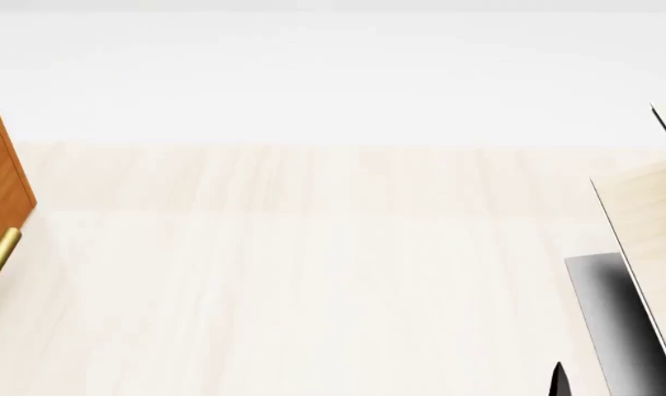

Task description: Close the top drawer of the cabinet and put the bowl on top of it.

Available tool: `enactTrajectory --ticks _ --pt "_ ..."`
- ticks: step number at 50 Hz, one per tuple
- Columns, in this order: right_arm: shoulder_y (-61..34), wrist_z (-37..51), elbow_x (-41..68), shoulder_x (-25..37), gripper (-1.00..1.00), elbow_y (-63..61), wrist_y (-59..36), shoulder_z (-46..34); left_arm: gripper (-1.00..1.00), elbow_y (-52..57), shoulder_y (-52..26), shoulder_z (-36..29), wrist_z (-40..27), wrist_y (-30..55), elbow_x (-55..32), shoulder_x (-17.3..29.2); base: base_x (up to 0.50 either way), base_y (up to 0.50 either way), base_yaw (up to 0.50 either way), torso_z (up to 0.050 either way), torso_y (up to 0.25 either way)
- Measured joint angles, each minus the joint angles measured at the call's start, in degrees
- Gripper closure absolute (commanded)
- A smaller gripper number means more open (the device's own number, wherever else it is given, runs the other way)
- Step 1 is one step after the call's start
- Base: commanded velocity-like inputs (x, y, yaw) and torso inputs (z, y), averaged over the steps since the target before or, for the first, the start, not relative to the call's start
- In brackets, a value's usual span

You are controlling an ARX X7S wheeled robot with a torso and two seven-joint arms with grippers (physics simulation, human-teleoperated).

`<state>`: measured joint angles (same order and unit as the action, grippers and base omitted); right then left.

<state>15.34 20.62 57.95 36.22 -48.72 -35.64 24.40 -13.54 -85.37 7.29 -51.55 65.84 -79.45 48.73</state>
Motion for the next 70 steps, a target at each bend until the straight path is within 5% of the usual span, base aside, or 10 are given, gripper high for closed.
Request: enactTrajectory --ticks 44,70 --pt "3.2 -2.53 -2.77 -2.05 -1.0 2.08 2.91 0.01 1.0 -0.08 11.26 3.34 5.26 -4.56 3.08 4.79 0.0 0.0 0.0 0.0 0.0" --pt "3.4 -3.79 -4.73 -2.84 -1.0 4.12 4.11 -1.27 1.0 -5.26 6.37 0.44 6.51 -7.48 7.56 4.26 0.0 0.0 0.0 0.0 0.0"
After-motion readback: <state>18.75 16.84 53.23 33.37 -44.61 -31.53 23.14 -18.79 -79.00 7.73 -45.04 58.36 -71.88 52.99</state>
